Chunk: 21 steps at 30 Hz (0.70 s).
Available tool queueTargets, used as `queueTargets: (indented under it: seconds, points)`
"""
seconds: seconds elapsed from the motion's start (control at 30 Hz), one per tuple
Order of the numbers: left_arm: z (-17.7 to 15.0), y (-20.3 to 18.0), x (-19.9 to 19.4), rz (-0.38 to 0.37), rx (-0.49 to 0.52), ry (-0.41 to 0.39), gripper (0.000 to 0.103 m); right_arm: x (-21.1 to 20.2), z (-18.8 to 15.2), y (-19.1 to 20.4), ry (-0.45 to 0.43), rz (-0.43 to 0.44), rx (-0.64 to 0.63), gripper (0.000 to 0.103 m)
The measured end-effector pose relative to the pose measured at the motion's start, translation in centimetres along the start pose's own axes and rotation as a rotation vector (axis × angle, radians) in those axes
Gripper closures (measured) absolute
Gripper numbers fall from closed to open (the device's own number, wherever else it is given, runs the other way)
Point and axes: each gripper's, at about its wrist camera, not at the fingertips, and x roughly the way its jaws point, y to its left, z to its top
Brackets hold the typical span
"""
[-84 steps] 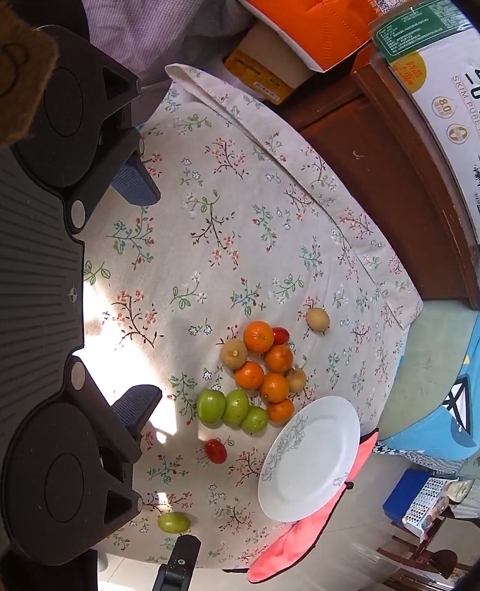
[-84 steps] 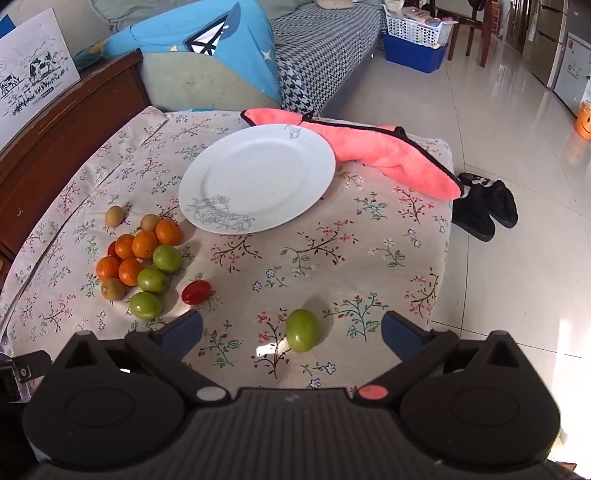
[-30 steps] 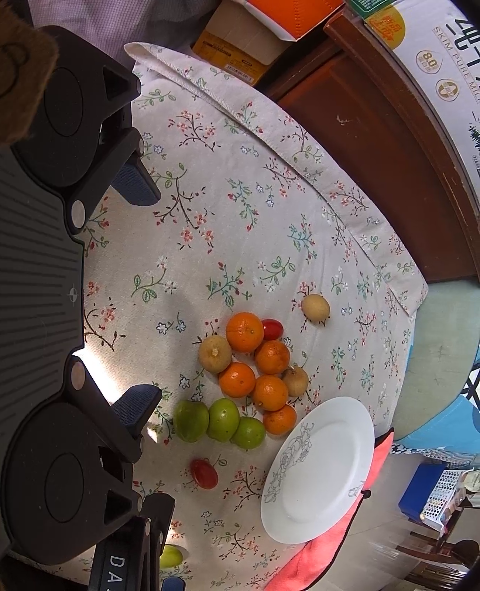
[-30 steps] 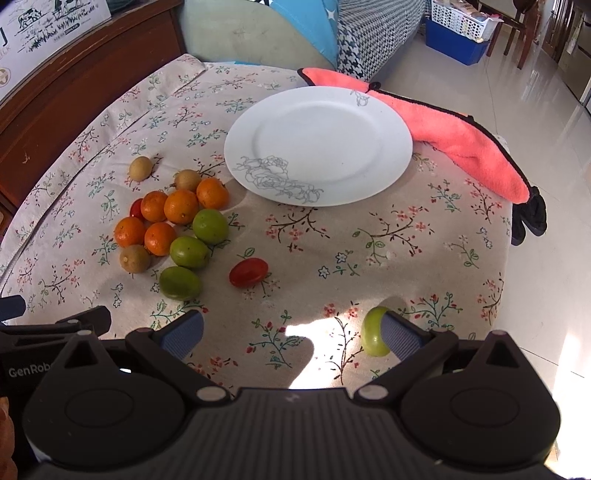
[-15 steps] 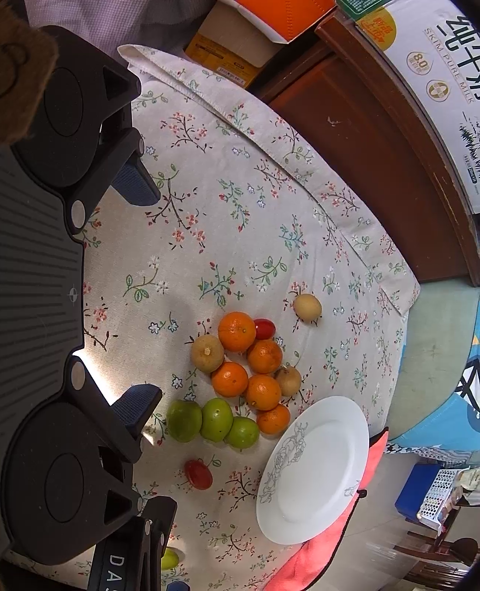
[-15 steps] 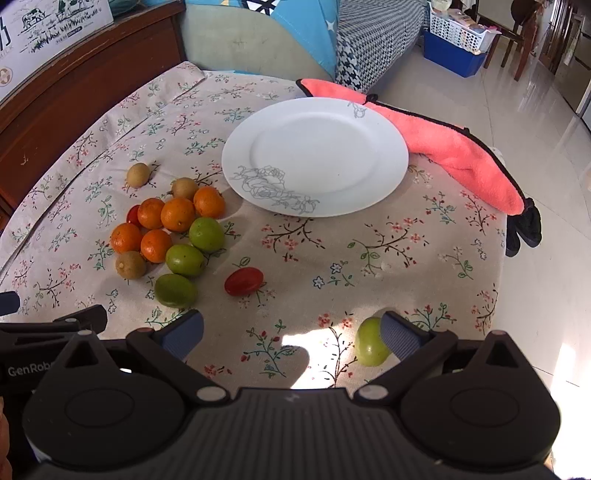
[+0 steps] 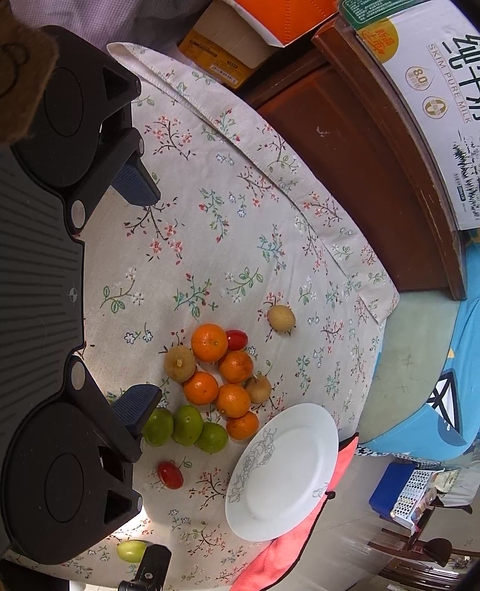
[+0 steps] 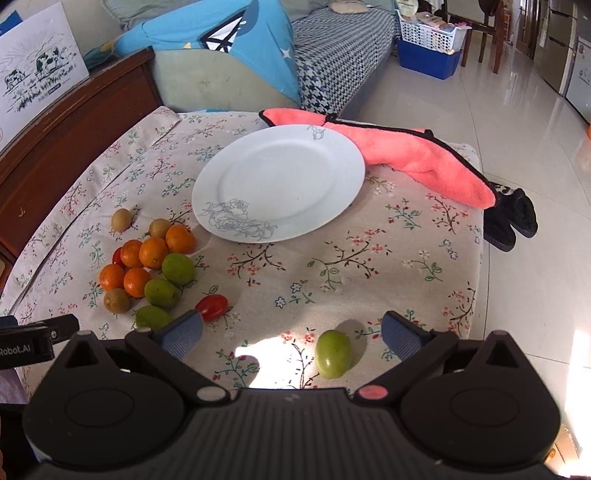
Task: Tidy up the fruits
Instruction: 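Move the right gripper toward the lone green jujube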
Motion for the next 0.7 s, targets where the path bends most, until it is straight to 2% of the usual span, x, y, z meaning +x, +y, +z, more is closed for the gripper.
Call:
queueTargets:
  seconds: [0.1, 0.2, 0.4, 0.7]
  points:
    - [0.3, 0.9, 0.4, 0.003, -0.031, 0.014, 0.000, 0.0, -0.1, -1.6, 0.037, -0.015, 0.048, 0.001]
    - [0.4, 1.7, 0.4, 0.002, -0.058, 0.006, 0.000, 0.0, -0.5, -2.9, 0.037, -0.028, 0.082, 0.003]
    - [0.3, 1.5, 0.5, -0.003, -0.059, -0.005, 0.001, 0.4, -2.0, -4.9, 0.075, -0.032, 0.128, 0.012]
    - [-0.2, -0.6, 0.2, -0.047, -0.002, -0.035, 0.003, 1.3, -3.2, -4.4, 0.094, 0.005, 0.147, 0.034]
